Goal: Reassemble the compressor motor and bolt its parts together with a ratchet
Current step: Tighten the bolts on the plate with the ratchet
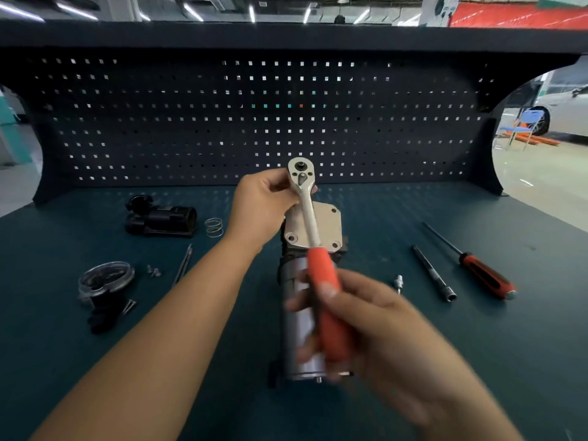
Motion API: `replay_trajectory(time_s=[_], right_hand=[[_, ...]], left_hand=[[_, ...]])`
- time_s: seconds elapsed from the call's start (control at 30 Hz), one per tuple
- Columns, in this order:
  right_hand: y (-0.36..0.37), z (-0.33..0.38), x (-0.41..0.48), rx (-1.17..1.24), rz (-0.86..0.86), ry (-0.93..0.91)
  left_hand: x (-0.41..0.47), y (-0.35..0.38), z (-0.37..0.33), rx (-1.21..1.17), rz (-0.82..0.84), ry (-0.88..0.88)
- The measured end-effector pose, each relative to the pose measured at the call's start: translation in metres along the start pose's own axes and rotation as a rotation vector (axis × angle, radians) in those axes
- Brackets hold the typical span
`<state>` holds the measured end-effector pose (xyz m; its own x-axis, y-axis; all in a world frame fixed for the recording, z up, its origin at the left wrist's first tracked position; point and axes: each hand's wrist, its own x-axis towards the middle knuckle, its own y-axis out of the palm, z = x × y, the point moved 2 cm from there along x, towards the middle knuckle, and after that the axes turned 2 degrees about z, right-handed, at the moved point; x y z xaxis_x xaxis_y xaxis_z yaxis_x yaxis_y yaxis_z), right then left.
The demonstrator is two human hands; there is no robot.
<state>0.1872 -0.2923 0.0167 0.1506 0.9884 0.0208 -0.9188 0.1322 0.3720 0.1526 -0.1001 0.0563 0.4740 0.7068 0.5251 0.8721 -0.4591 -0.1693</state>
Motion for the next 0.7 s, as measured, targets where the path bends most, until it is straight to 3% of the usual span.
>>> replay_trajectory(time_s=[0.1,0.17,0.23,0.3,0.37,0.47,0.7], right_hand=[[-0.047,0.032,-0.005,-0.122,-0.253,-0.131],[-0.07,0.046,-0.002,-0.042,-0.422,-0.195],[-0.073,0.045,0.0,0.051,-0.454,-0.214],[-0.057,0.034,-0.001,0.051,-0.389,-0.196],[-0.029,0.015,-0.004,0.056,-0.215,-0.157],[0.013,-0.012,0.002,0.213,-0.019,-0.079],[0.032,-0.016,0.011,0.179,0.041,-0.104]], left_hand=[[0.004,-0.007,-0.006,0.041,0.122,0.022],[0.007,-0.006,-0.01,0.046,0.191,0.012],[0.009,-0.005,-0.012,0.052,0.224,0.014],[0.008,-0.004,-0.011,0.046,0.217,0.026],[0.005,-0.003,-0.009,0.01,0.177,0.039],[-0.003,0.001,-0.003,-0.045,0.033,0.044],[-0.013,0.014,-0.001,0.101,-0.155,0.19]])
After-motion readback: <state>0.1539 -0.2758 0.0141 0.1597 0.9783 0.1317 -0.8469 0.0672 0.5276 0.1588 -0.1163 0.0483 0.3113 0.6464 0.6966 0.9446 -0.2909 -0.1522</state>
